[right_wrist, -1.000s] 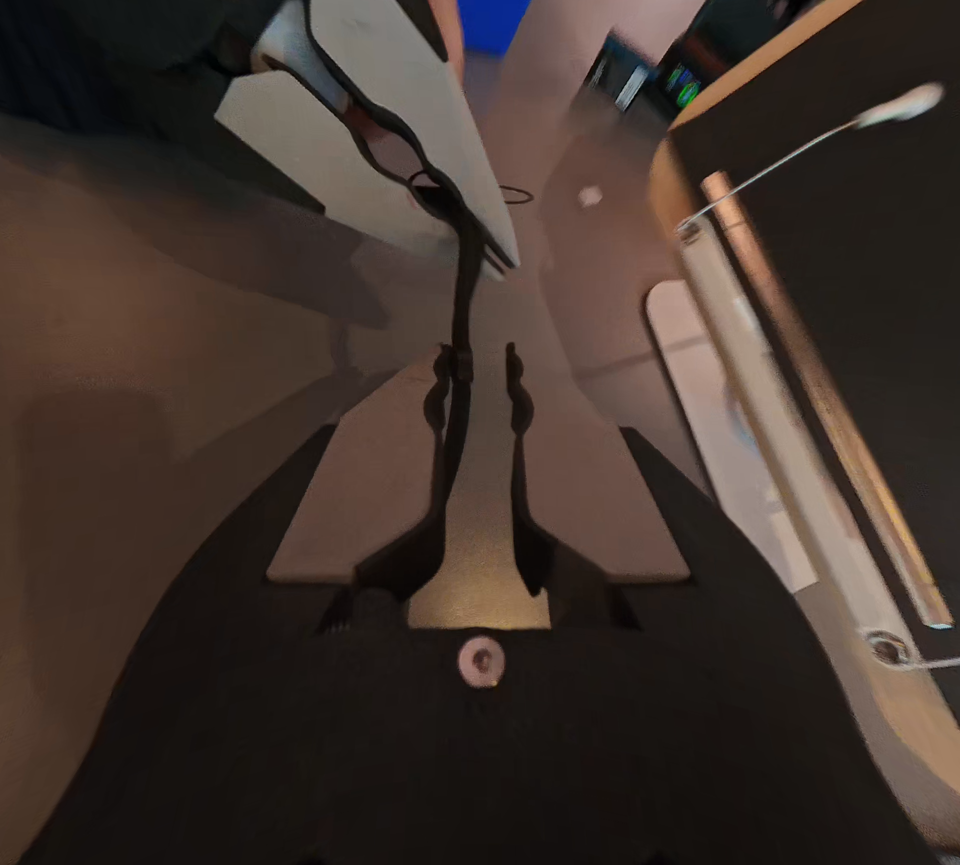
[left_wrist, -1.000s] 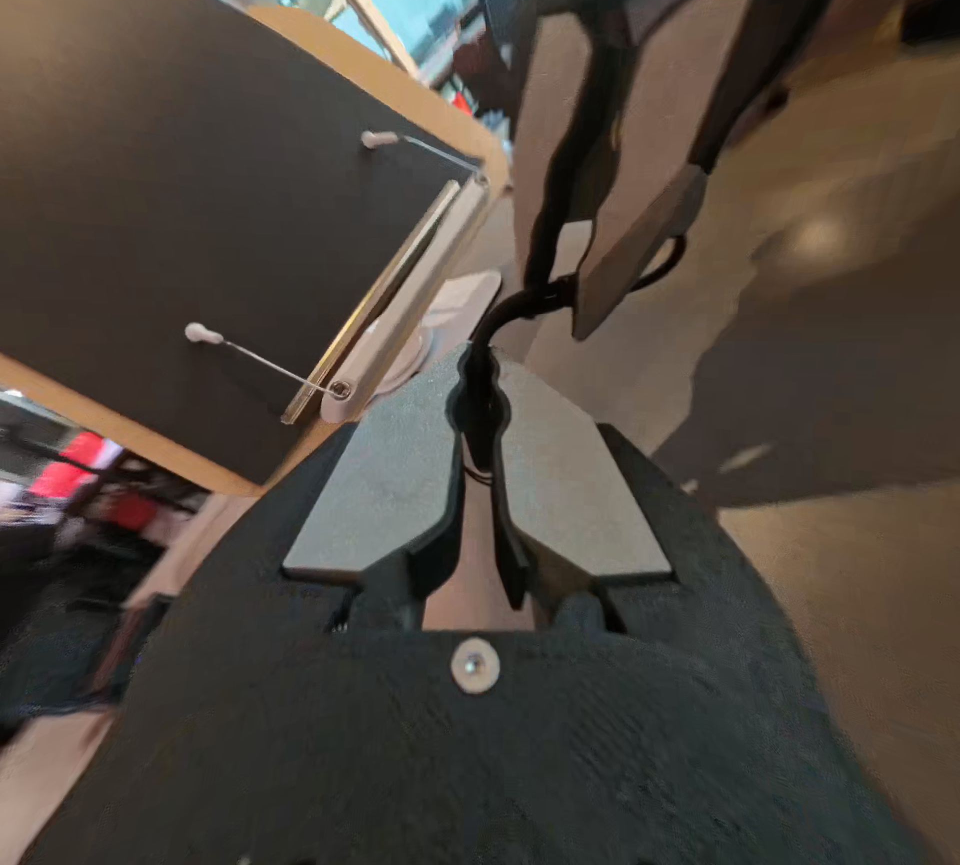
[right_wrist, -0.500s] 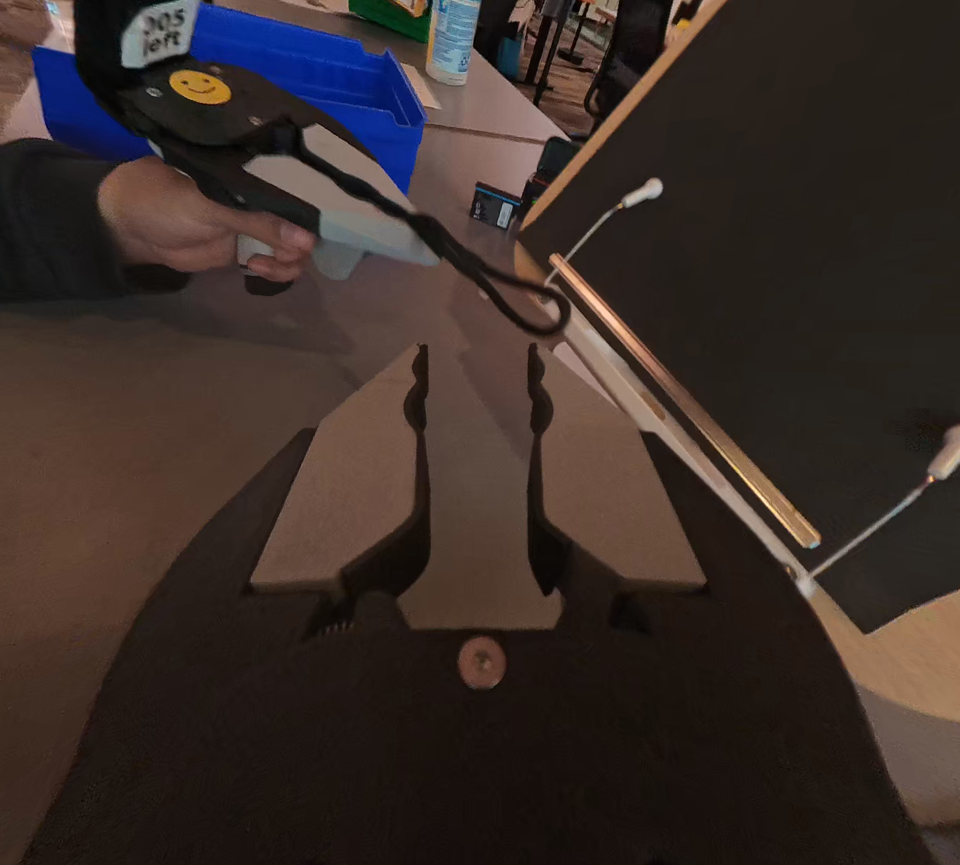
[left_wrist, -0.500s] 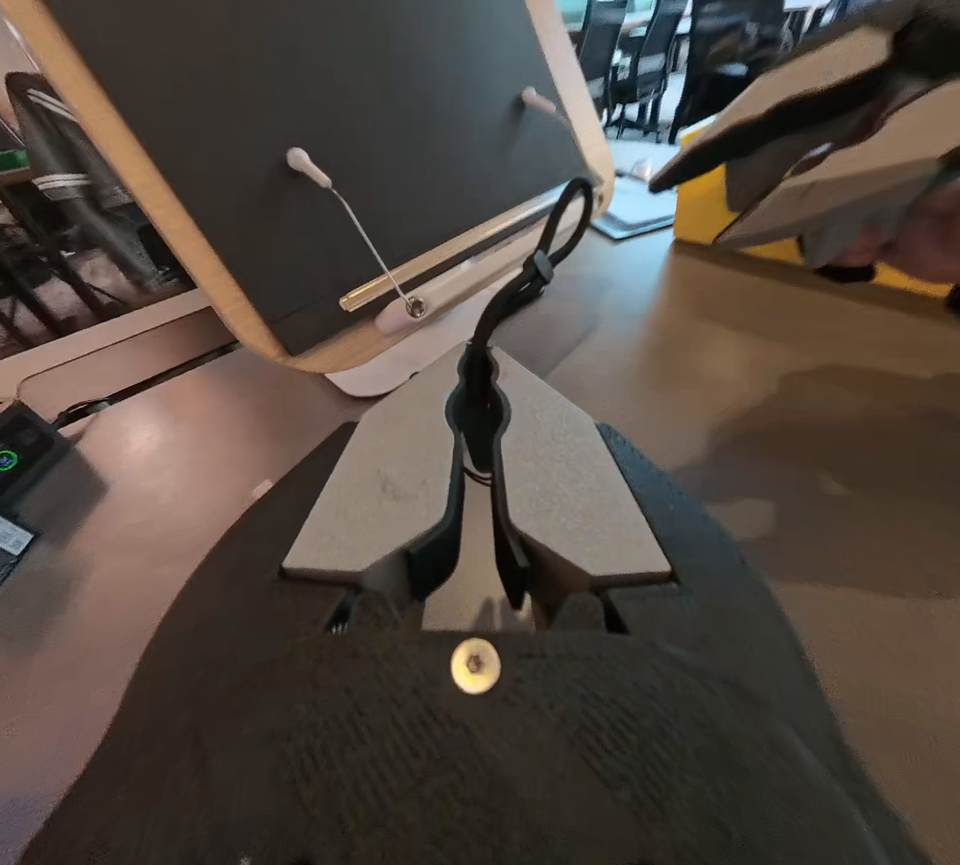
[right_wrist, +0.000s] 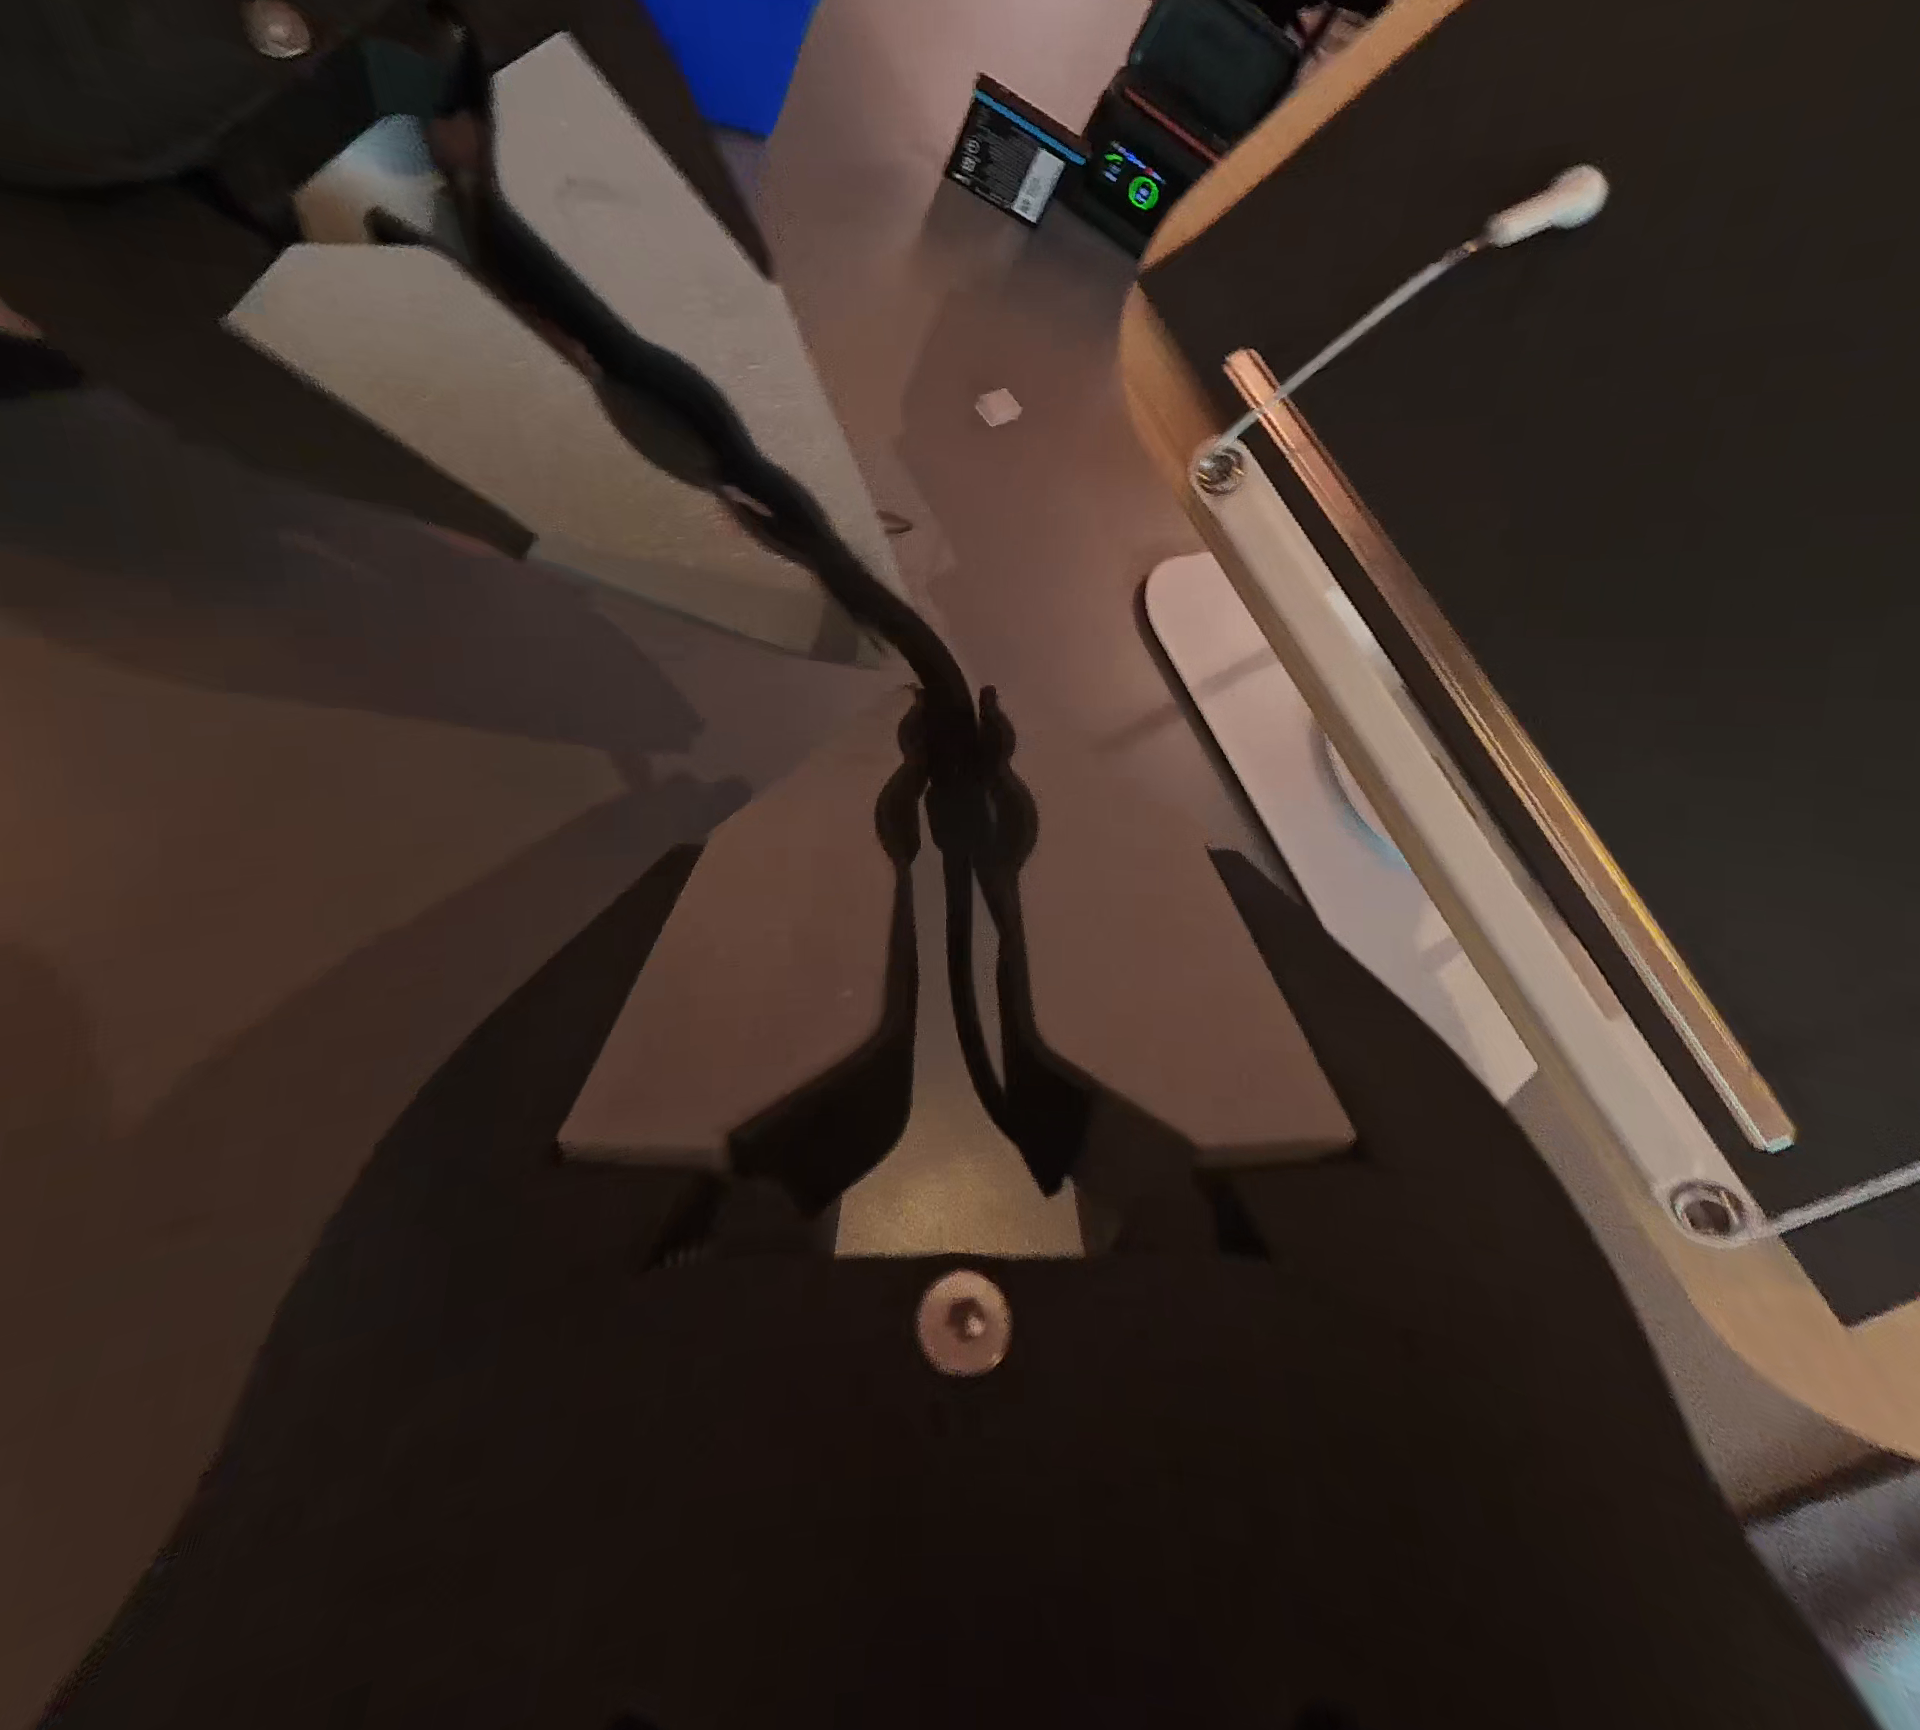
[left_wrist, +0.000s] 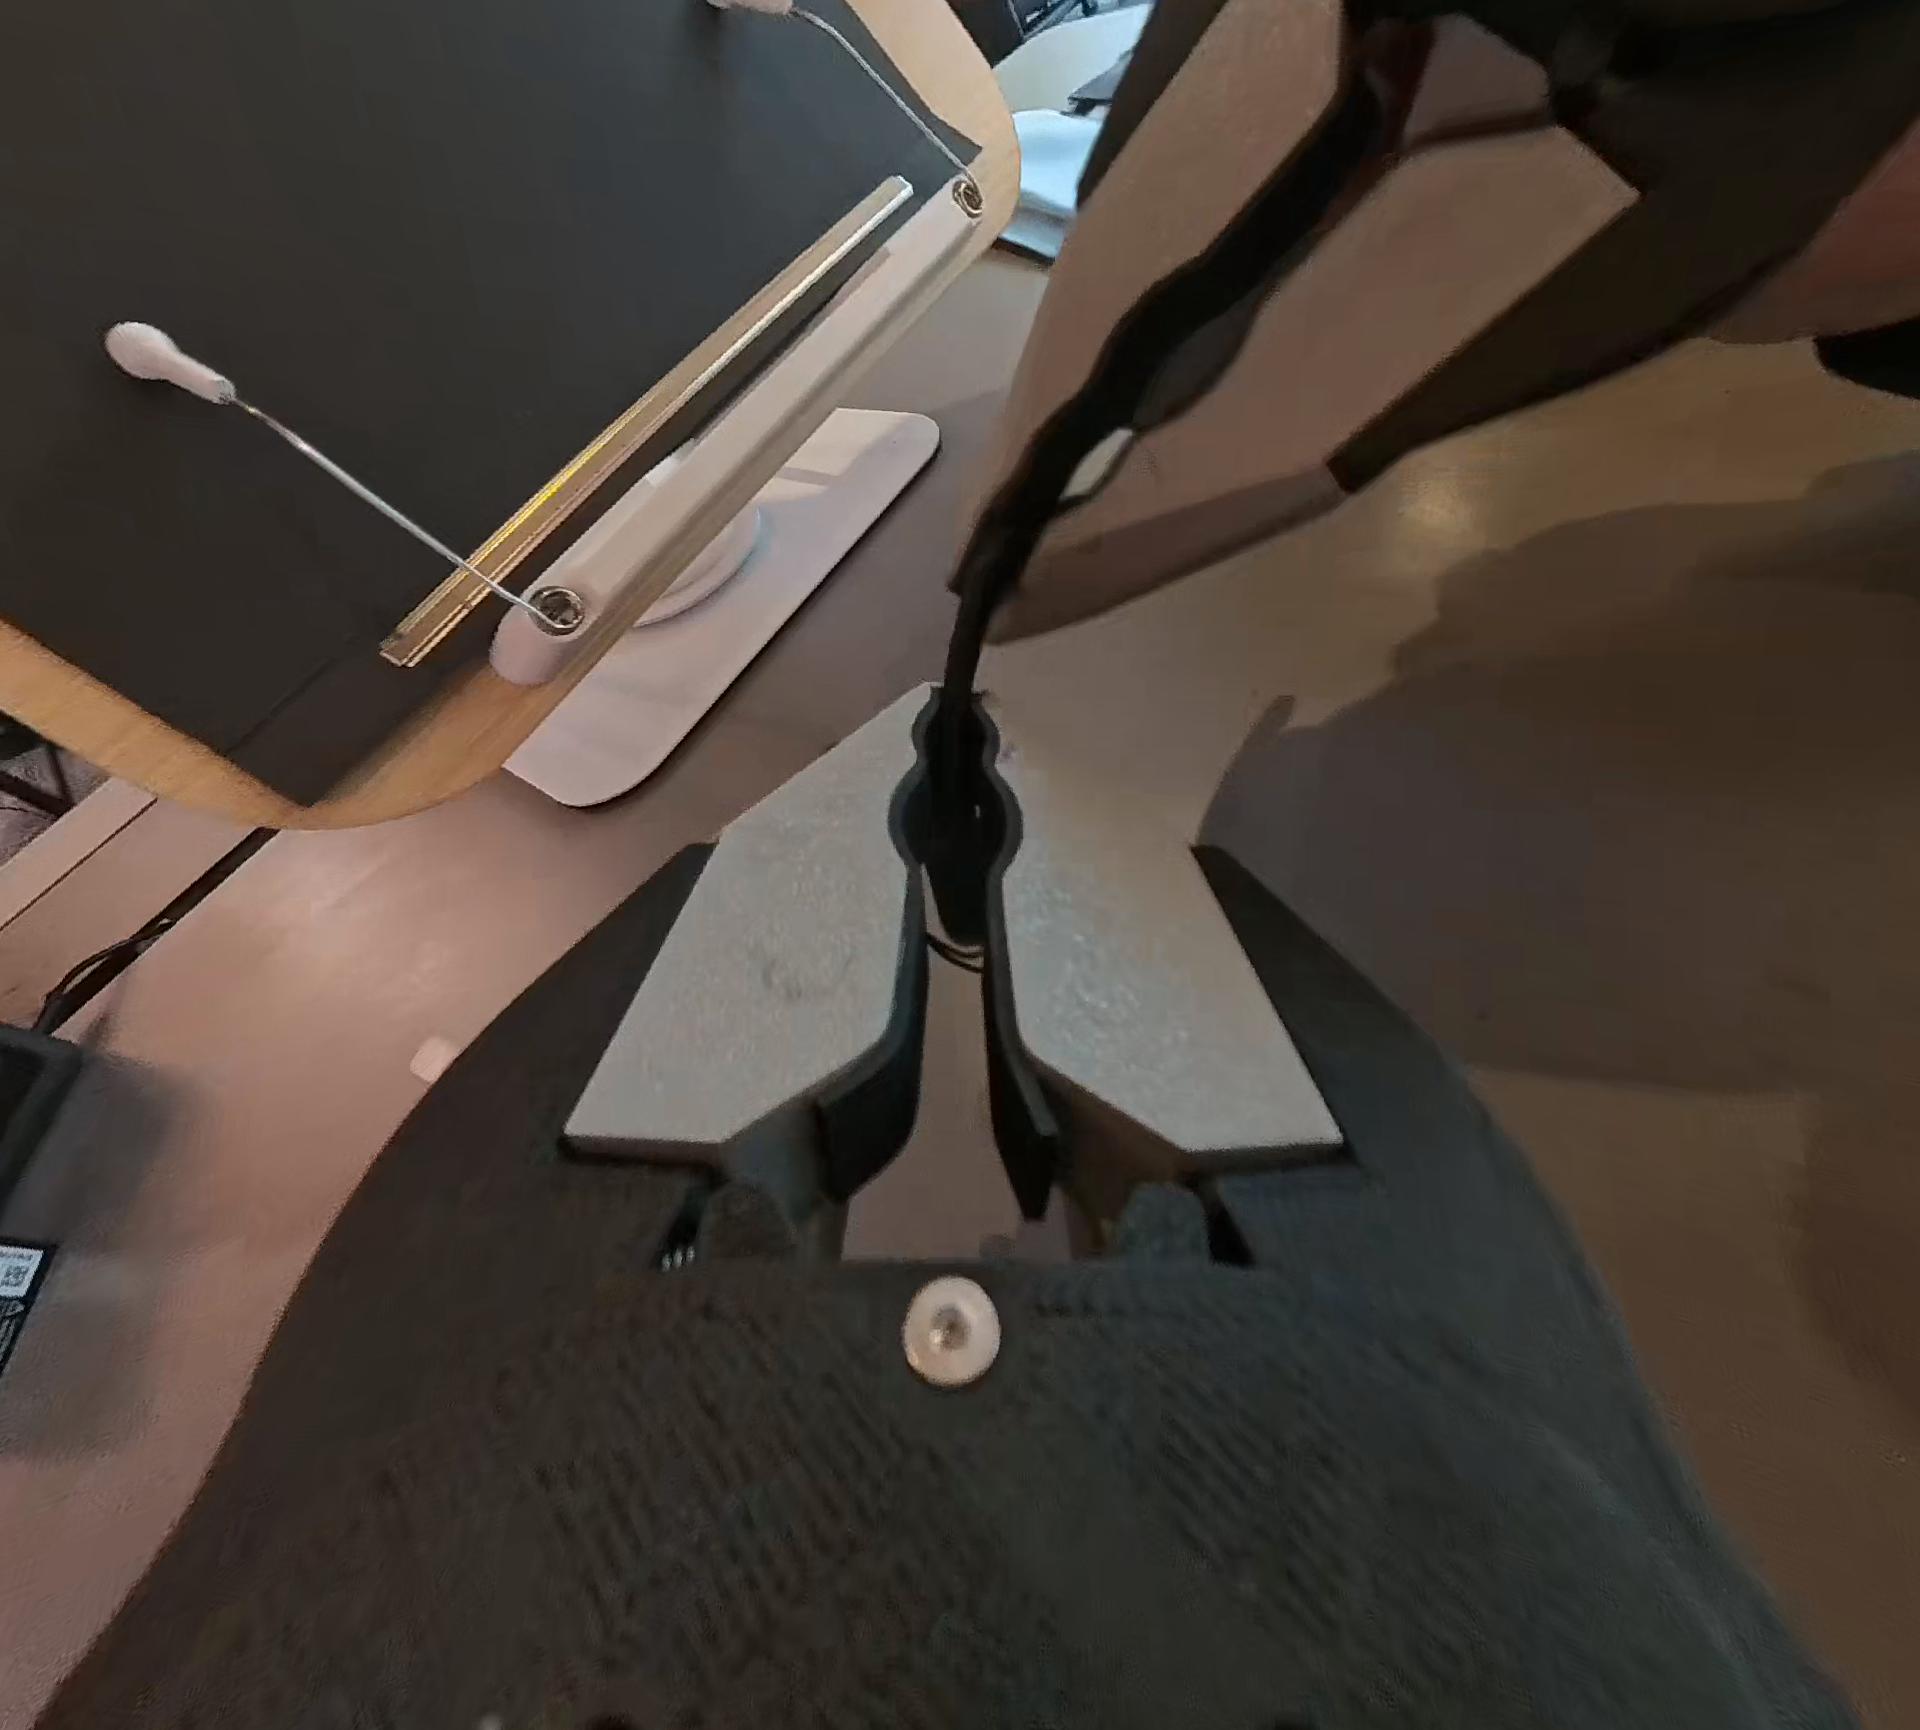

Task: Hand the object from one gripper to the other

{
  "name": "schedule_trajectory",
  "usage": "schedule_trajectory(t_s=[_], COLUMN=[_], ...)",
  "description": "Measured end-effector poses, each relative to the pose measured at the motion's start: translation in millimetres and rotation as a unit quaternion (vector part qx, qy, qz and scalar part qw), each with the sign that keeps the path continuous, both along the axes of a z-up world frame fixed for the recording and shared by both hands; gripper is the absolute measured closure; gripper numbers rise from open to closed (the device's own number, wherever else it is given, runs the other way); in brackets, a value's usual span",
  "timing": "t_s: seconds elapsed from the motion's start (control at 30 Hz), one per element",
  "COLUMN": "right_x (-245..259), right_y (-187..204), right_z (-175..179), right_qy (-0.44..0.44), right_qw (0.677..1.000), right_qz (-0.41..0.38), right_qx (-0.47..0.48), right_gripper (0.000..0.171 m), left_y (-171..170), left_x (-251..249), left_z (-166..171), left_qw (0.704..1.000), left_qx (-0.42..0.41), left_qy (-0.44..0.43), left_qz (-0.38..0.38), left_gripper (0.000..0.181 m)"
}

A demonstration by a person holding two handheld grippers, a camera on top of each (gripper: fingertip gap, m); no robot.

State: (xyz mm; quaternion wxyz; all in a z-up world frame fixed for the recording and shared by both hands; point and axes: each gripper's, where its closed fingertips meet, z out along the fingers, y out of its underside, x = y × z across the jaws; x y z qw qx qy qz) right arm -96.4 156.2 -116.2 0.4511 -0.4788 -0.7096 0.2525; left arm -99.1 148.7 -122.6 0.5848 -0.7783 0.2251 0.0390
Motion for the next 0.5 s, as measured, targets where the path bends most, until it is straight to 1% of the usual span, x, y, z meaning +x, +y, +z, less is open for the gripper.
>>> schedule_trajectory(t_s=[0.03, 0.1, 0.17, 0.2, 0.3, 0.33, 0.37, 0.4, 0.47, 0.5], right_x=[0, 1, 4, 5, 9, 11, 16, 22, 39, 45], right_y=[6, 16, 26, 26, 23, 18, 12, 5, -4, -5], right_z=[2, 9, 18, 22, 42, 53, 68, 86, 118, 127], right_qy=[0.003, 0.022, 0.045, 0.055, 0.110, 0.136, 0.170, 0.210, 0.271, 0.289], right_qw=[1.000, 0.999, 0.996, 0.994, 0.970, 0.954, 0.931, 0.902, 0.834, 0.808], right_qz=[-0.016, -0.044, -0.066, -0.061, -0.023, 0.007, 0.049, 0.093, 0.174, 0.197], right_qx=[-0.005, -0.005, -0.025, -0.066, -0.215, -0.267, -0.318, -0.365, -0.448, -0.474], right_gripper=[0.167, 0.169, 0.171, 0.170, 0.170, 0.170, 0.170, 0.170, 0.170, 0.170], left_y=[0, 0, 3, 3, 3, 4, 3, 3, 0, -1], left_x=[3, 5, -10, -13, -10, -9, -6, -2, 9, 15], left_z=[0, -6, -12, -14, -11, -9, -4, 1, 10, 16], left_qw=[1.000, 1.000, 0.999, 0.999, 0.999, 1.000, 1.000, 1.000, 0.999, 0.997], left_qx=[0.000, -0.010, -0.022, -0.024, -0.018, -0.010, 0.003, 0.018, 0.042, 0.057], left_qy=[-0.005, -0.006, 0.018, 0.020, -0.004, -0.006, -0.008, -0.013, -0.027, -0.035], left_qz=[-0.007, -0.005, 0.039, 0.044, 0.029, 0.026, 0.019, 0.009, -0.012, -0.023], left_gripper=[0.181, 0.172, 0.164, 0.157, 0.154, 0.154, 0.154, 0.154, 0.155, 0.155])
